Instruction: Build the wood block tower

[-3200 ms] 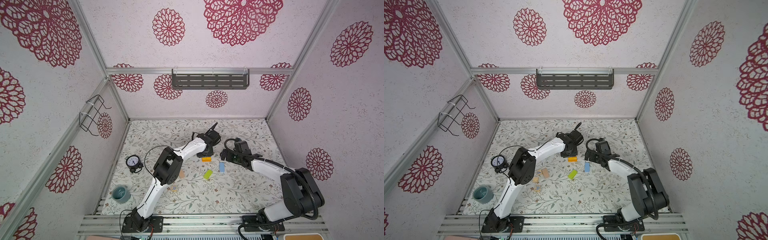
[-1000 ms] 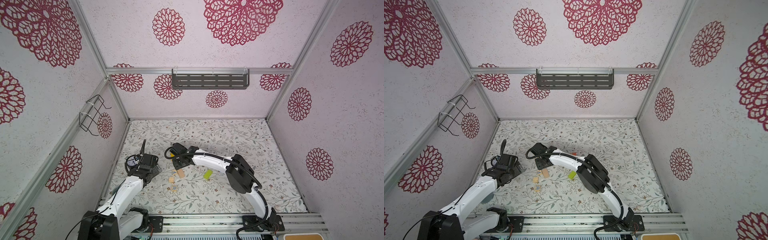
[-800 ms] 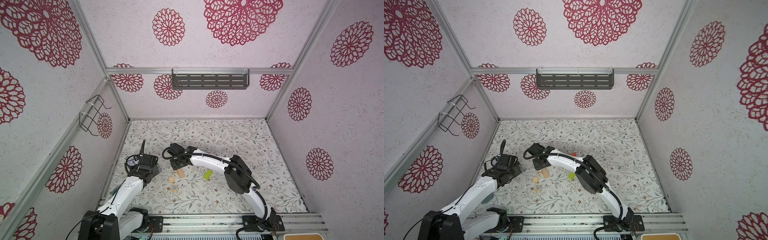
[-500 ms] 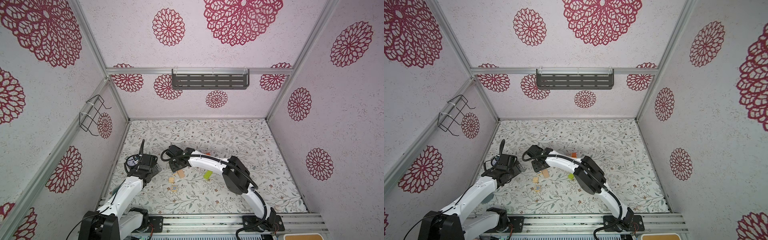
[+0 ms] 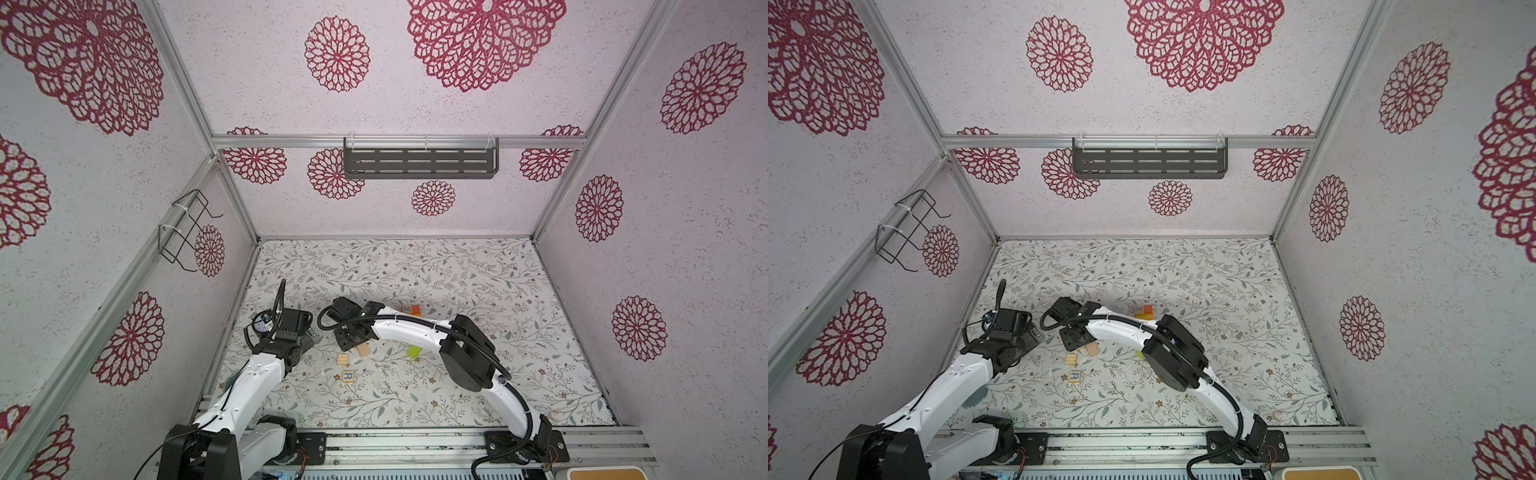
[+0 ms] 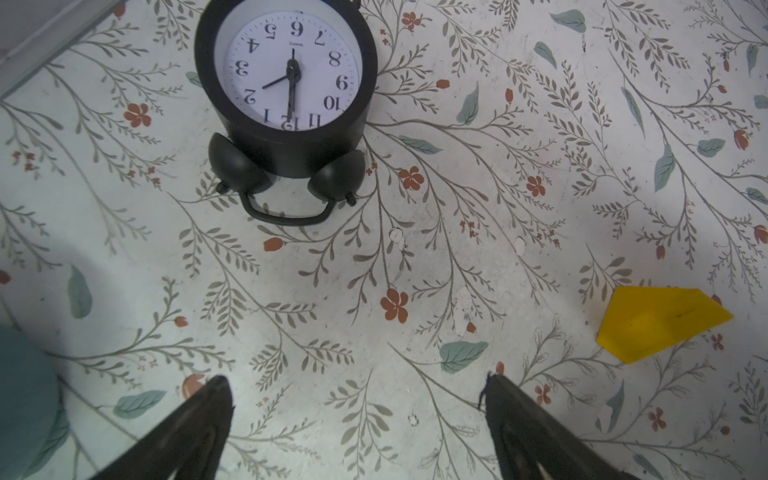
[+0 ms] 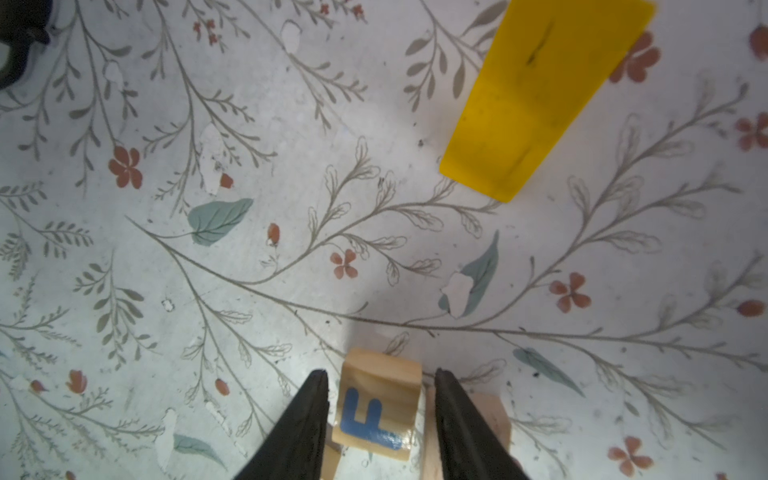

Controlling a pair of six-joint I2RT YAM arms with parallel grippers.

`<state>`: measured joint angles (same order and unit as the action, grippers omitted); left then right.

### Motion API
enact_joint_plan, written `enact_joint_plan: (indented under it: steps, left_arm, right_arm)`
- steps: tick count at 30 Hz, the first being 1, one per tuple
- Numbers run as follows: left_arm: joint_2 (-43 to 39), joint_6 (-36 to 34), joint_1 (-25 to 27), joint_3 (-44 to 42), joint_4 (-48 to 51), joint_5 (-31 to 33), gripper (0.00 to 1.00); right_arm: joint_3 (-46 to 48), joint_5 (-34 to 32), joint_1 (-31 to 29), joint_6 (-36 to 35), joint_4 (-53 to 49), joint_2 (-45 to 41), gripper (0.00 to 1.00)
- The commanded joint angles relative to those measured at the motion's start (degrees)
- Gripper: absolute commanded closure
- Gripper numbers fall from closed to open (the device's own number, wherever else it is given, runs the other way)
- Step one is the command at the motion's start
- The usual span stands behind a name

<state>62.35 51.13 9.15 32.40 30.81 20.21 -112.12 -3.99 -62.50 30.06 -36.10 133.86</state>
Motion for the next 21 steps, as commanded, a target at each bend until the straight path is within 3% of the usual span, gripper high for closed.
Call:
enact_joint_plan:
  steps: [1, 9, 21]
  left_arm:
    - [-0.28, 1.25, -0.47, -0.33, -0.11, 1.24, 0.03]
    - [-0.49, 1.25, -0.62, -0.41, -0.09, 1.33, 0.03]
    - [-0.38, 1.25, -0.62, -0.48, -0.05, 1.07, 0.03]
  right_arm:
    - [-2.23, 0.31, -0.69, 0.47, -1.12, 0.91, 0.54]
    - [-2.1, -1.01, -1.48, 0.38, -2.11, 0.82, 0.5]
    - [-1.82, -2.77, -2.09, 0.34, -2.83, 1.13, 0.61]
